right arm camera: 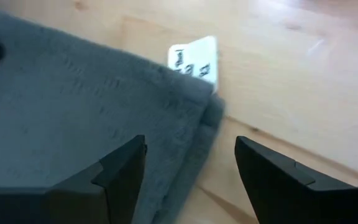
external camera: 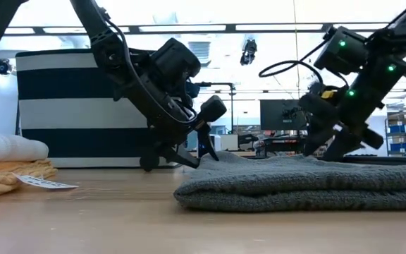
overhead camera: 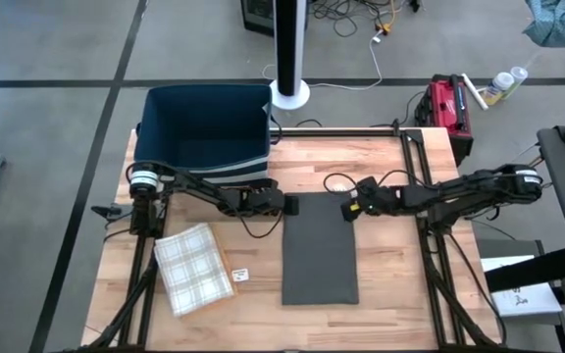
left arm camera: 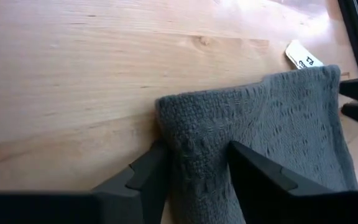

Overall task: Fold towel
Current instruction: Fold the gray kitchen towel

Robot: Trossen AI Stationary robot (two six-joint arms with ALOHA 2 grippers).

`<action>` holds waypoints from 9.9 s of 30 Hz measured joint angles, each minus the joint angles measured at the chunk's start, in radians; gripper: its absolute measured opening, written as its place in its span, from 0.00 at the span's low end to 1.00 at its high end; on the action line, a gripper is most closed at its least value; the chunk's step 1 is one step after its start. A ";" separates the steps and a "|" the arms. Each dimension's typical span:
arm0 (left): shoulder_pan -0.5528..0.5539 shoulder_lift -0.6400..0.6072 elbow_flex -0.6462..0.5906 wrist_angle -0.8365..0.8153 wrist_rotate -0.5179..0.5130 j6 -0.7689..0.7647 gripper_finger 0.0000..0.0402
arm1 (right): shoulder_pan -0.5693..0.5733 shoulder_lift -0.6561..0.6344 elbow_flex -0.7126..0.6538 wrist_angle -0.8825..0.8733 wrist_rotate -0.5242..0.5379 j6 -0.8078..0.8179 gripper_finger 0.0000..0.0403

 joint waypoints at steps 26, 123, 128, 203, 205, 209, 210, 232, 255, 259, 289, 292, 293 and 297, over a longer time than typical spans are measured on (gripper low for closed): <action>0.003 0.008 0.004 -0.009 -0.021 0.114 0.03 | -0.101 0.159 -0.099 0.319 -0.053 -0.013 0.45; -0.797 -0.094 0.053 0.165 0.159 0.785 0.02 | 1.069 0.420 0.403 0.213 0.251 -0.366 0.01; -0.810 -0.054 0.052 0.193 0.197 0.755 0.07 | 1.070 0.428 0.401 0.203 0.220 -0.359 0.03; -0.795 -0.092 0.053 -0.354 -0.255 0.563 0.22 | 0.977 0.432 0.463 -0.027 0.491 -0.193 0.52; -0.803 -0.095 0.053 -0.406 -0.255 0.525 0.21 | 0.977 0.432 0.459 -0.027 0.491 -0.193 0.52; -0.812 -0.097 0.053 -0.402 -0.254 0.505 0.19 | 0.977 0.432 0.453 -0.026 0.490 -0.193 0.52; -0.815 -0.097 0.058 -0.401 -0.253 0.505 0.19 | 0.977 0.432 0.452 -0.026 0.490 -0.193 0.52; -0.862 0.004 0.201 -0.470 -0.268 0.537 0.19 | 0.965 0.432 0.437 0.100 0.333 -0.296 0.53; -0.830 0.025 0.198 -0.372 -0.352 0.591 0.19 | 0.840 0.601 0.592 -0.303 0.340 -0.391 0.56; -0.764 0.035 0.198 -0.341 -0.378 0.634 0.19 | 0.819 0.505 0.563 -0.383 0.351 -0.395 0.55; -0.738 0.115 0.204 -0.017 -0.376 0.856 0.19 | 0.759 0.647 0.618 -0.033 0.382 -0.385 0.48; -0.718 0.122 0.204 -0.010 -0.379 0.849 0.19 | 0.751 0.647 0.617 -0.029 0.381 -0.376 0.46; -0.713 0.123 0.204 -0.008 -0.379 0.848 0.19 | 0.751 0.647 0.617 -0.032 0.378 -0.376 0.45; -0.697 0.123 0.204 -0.007 -0.351 0.844 0.19 | 0.746 0.651 0.616 -0.028 0.341 -0.392 0.39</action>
